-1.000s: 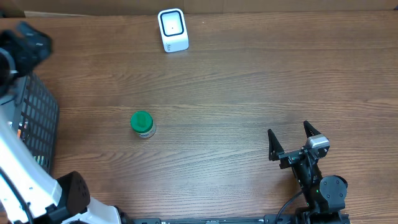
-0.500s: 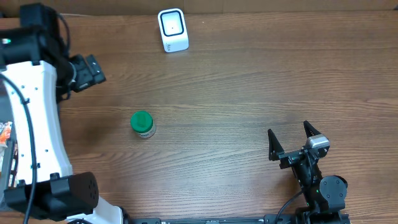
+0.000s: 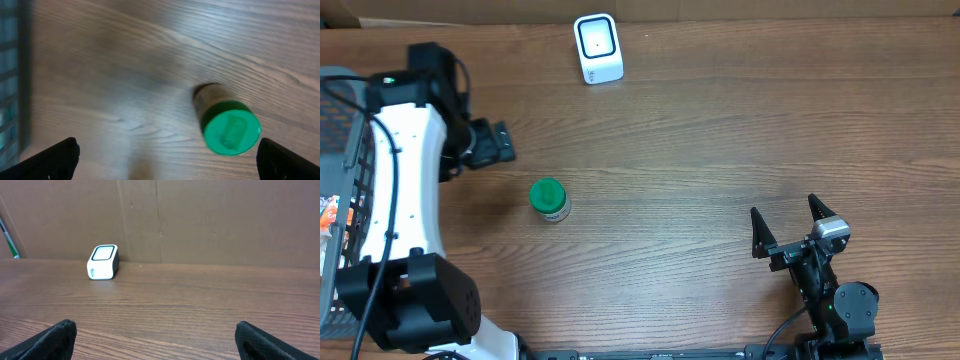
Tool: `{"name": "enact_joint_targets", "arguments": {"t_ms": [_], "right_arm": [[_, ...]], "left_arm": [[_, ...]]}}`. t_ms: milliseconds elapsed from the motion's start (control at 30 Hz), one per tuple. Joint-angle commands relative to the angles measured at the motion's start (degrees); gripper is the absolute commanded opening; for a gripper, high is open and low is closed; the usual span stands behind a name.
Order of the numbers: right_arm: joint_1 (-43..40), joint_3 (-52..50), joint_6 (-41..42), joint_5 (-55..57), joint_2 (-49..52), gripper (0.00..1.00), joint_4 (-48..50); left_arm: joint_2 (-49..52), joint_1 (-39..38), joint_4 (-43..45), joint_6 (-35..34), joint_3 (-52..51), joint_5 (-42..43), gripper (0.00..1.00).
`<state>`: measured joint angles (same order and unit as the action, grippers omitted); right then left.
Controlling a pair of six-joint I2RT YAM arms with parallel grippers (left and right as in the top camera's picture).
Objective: Scan the item barcode
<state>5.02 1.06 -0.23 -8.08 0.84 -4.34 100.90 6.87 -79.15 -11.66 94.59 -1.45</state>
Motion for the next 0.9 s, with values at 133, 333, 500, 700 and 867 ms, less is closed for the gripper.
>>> {"name": "enact_joint_targets", "arguments": {"t_ms": [133,333,500,700,867], "right_arm": [[0.4,-0.6,-0.3,0.5,-0.6,1.0,0.2],[0.4,-0.6,-0.3,0.5,-0.6,1.0,0.2],[0.4,-0.6,-0.3,0.5,-0.6,1.0,0.2],[0.4,-0.6,-0.3,0.5,-0.6,1.0,0.2],[0.4,-0.6,-0.3,0.5,-0.6,1.0,0.2]], "left_arm": [[-0.4,-5.6,4.7,3.2,-5.3,2.8,1.0],[-0.4,-9.0,6.4,3.2,-6.0,2.8,0.99],[-0.4,-10.3,6.6,3.1,-6.5,2.8,1.0],[0.0,-11.4,8.6,3.6,-10.2,2.3,1.0],[0.0,-11.4,13.0,3.6,-14.8,2.6,1.0]]}}
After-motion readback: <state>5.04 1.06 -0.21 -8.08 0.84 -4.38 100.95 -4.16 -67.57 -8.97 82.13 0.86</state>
